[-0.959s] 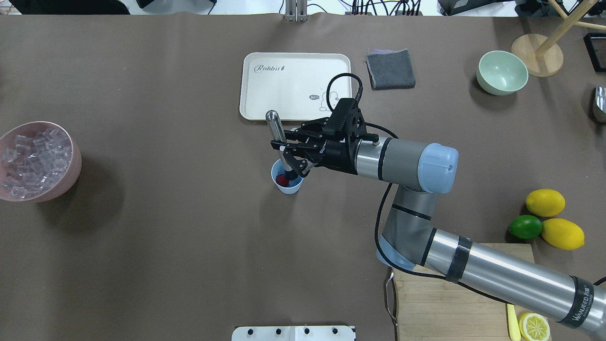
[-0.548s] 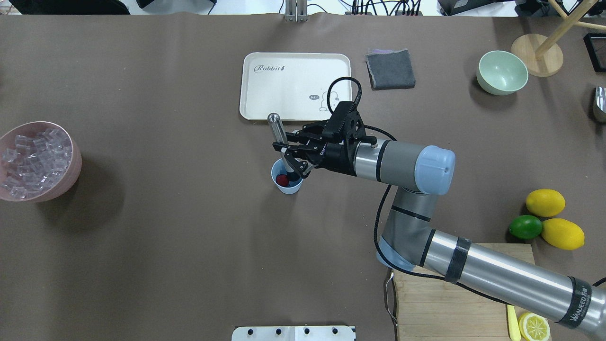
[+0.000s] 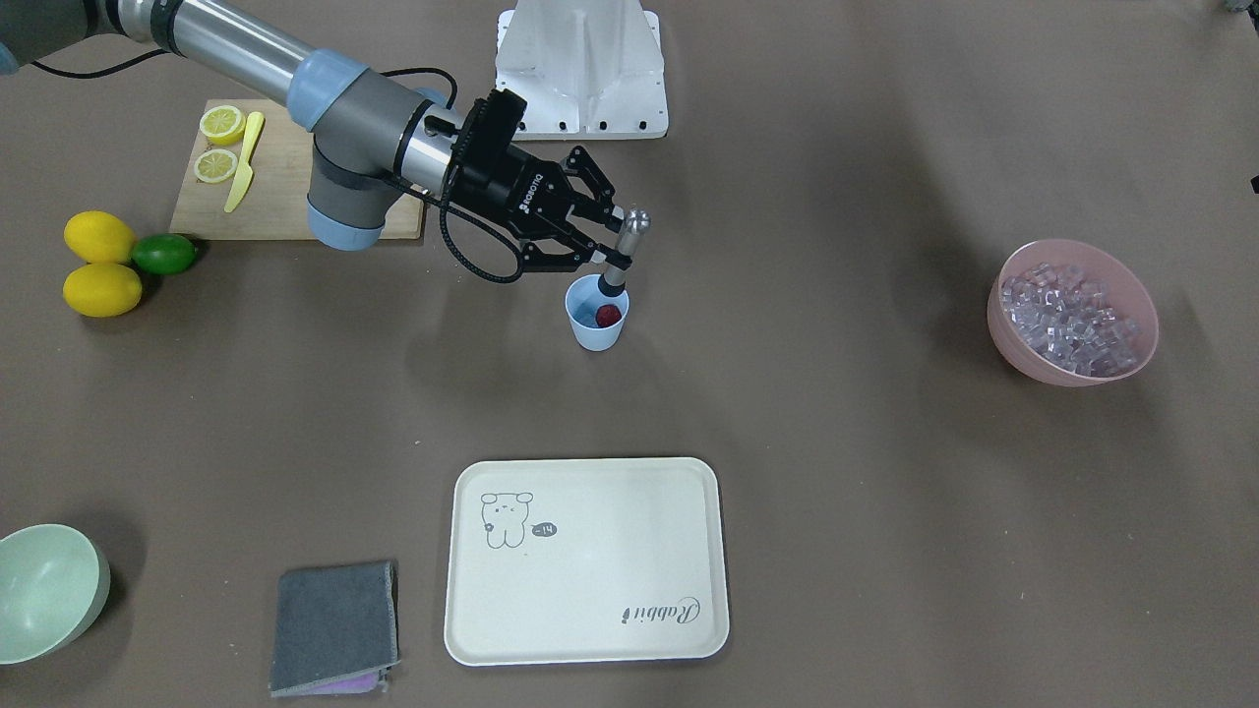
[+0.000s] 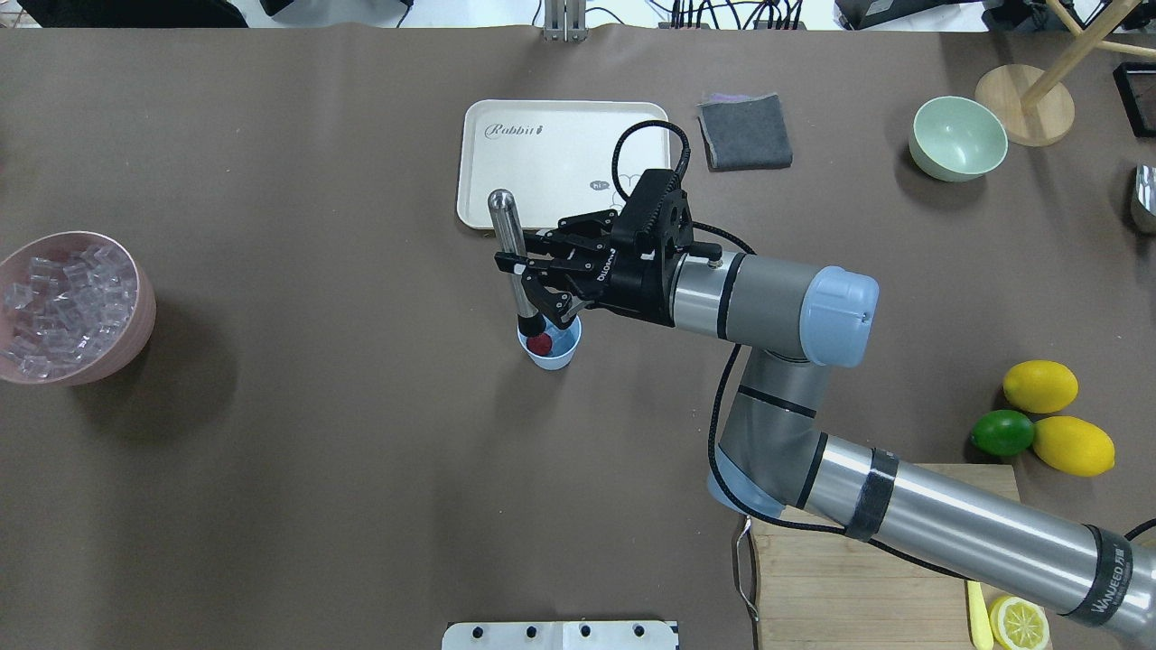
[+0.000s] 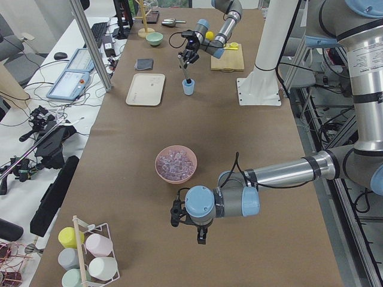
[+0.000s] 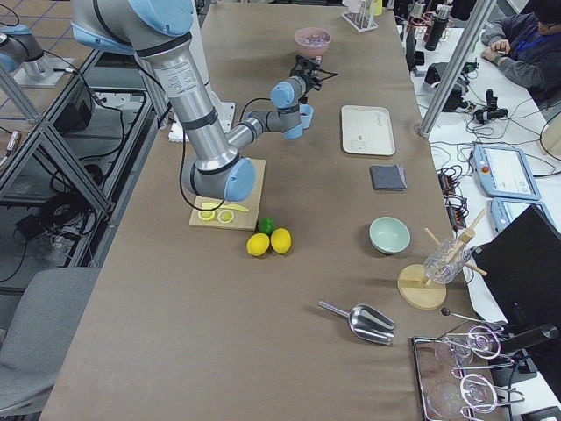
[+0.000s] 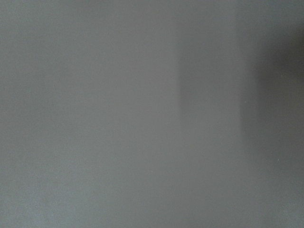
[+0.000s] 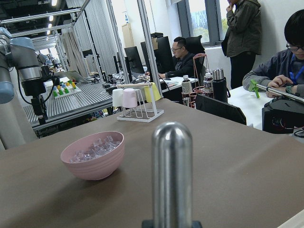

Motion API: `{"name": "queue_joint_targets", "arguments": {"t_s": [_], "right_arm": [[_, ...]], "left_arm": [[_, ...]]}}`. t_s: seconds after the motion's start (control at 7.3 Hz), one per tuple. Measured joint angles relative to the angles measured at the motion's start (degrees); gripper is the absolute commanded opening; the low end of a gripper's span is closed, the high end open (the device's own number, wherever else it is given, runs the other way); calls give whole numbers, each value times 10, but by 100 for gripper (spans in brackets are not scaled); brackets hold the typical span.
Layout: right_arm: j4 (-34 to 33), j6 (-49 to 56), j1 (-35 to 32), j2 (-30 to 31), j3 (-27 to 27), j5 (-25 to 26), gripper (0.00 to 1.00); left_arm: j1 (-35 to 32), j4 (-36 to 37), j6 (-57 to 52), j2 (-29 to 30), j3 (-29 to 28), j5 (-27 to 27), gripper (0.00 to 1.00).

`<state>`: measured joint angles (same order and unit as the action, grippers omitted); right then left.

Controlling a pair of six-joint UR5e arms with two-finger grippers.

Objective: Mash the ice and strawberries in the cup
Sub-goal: 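Press the muddler down into the cup with the right gripper, mashing, then lift the muddler out of the cup with the right gripper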

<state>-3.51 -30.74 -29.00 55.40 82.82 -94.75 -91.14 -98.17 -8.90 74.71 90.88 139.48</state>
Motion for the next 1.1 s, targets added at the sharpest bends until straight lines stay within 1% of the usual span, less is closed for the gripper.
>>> {"name": "queue_joint_targets", "arguments": {"t_s": [0.14,0.55,0.68,0.82,1.1], "right_arm": [[0,-1,0,2,-2,1,0],[0,4,5,11,-55,12,0],[0,4,9,11,-62,16,0],[-3,1,11,8,-57,18,0],[-25,-20,7,5,-13,18,0]], "left_arm": [[0,0,0,0,0,0,98],[0,0,-1,0,1,0,98],[0,0,-1,0,1,0,98],[0,-1,0,0,1,0,98],[0,0,0,0,1,0,98]]}}
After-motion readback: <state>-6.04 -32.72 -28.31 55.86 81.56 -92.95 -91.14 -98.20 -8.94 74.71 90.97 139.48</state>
